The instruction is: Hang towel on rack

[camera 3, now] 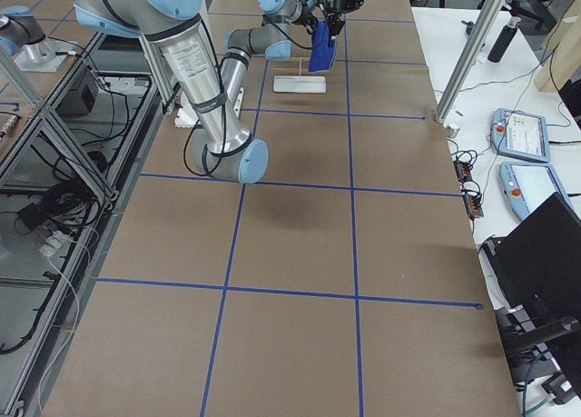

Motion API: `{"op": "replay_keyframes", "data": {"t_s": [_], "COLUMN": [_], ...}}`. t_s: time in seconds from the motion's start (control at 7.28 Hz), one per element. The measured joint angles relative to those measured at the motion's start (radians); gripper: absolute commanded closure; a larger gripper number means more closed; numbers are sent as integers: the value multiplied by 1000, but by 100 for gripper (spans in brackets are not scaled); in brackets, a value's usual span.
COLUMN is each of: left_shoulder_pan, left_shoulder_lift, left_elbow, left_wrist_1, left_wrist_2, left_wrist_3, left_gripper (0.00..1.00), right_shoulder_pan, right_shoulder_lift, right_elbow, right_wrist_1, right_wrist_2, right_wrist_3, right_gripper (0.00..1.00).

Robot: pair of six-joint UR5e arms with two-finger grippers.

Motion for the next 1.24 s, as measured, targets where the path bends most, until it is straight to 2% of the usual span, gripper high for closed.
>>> {"op": "replay_keyframes", "data": {"t_s": [0.14,0.27,0.55,0.69,0.96,1.24], "left_shoulder_pan": [-1,-2,-6,-7,-7,-2], "left_shoulder_lift": [0,1,7,23,59,90], "left_elbow": [-3,-5,-13,-30,-73,-108], "left_wrist_1": [0,0,-1,-1,3,3], "left_wrist_2": [2,2,-2,-7,-52,-79], "left_wrist_3": [-1,-1,6,11,16,33], "left_gripper": [100,100,100,100,100,100], "right_shoulder_pan": [-10,-14,-10,5,63,149], "right_shoulder_lift": [-23,-39,-47,-51,-65,-69], "right_elbow": [29,81,191,210,209,149], "right_wrist_1": [-32,-122,-390,-493,-659,-829], "right_wrist_2": [1,5,42,66,134,204], "right_wrist_3": [6,13,15,7,-46,-185], "right_gripper": [0,0,0,0,0,0]}}
